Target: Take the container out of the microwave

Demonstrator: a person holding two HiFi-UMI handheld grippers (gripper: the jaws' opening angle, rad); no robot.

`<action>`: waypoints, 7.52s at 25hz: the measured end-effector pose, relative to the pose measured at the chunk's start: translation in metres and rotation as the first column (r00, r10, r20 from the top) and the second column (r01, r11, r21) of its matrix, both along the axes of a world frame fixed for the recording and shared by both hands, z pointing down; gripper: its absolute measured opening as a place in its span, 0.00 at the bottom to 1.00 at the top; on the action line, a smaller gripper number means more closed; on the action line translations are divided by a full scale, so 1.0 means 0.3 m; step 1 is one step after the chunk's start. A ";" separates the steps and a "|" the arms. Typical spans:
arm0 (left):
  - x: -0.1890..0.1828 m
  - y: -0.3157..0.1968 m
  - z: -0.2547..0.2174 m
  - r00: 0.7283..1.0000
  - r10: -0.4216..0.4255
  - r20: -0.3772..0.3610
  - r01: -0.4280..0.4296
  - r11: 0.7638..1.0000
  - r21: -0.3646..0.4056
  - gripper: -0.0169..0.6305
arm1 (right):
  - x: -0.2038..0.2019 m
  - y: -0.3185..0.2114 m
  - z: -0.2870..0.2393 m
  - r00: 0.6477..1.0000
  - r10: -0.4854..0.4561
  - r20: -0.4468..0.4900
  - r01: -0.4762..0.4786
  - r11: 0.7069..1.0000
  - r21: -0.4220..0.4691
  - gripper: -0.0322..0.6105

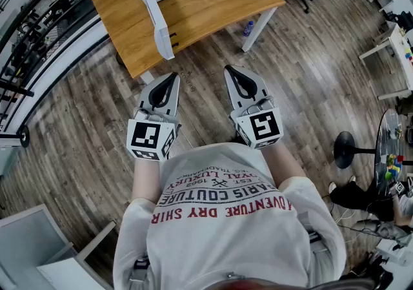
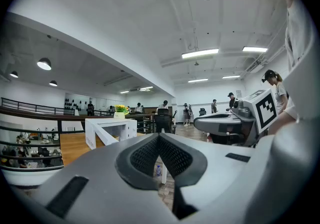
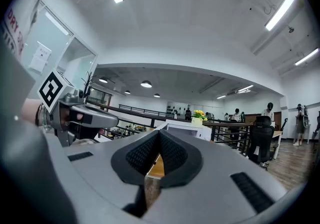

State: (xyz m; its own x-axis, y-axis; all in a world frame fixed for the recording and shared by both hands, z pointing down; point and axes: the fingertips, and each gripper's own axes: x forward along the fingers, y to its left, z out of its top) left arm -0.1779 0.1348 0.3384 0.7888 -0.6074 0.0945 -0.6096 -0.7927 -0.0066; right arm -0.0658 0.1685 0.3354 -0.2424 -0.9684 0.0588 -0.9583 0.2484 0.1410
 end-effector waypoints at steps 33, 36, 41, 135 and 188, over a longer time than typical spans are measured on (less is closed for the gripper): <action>0.165 -0.245 0.087 0.994 -0.105 0.006 0.105 0.993 -0.050 0.05 | 0.284 -0.336 0.073 0.999 -0.019 0.034 0.019 1.000 -0.004 0.47; 0.252 -0.314 0.075 0.989 -0.145 0.013 0.146 0.988 -0.044 0.05 | 0.370 -0.429 0.073 0.997 -0.066 0.049 0.067 0.998 -0.008 0.47; 0.419 -0.465 0.054 0.969 -0.247 0.016 0.248 0.967 -0.051 0.05 | 0.517 -0.645 0.083 0.981 -0.178 0.072 0.182 0.982 -0.047 0.47; 0.429 -1.219 0.212 0.852 -0.514 0.098 0.523 0.842 -0.130 0.05 | 0.280 -1.585 0.571 0.557 -0.782 -0.280 0.544 0.598 -0.589 0.12; 0.436 -0.884 0.053 0.835 -0.542 0.094 0.543 0.839 0.018 0.05 | 0.513 -1.173 0.122 0.868 -0.487 0.091 0.495 0.864 -0.096 0.11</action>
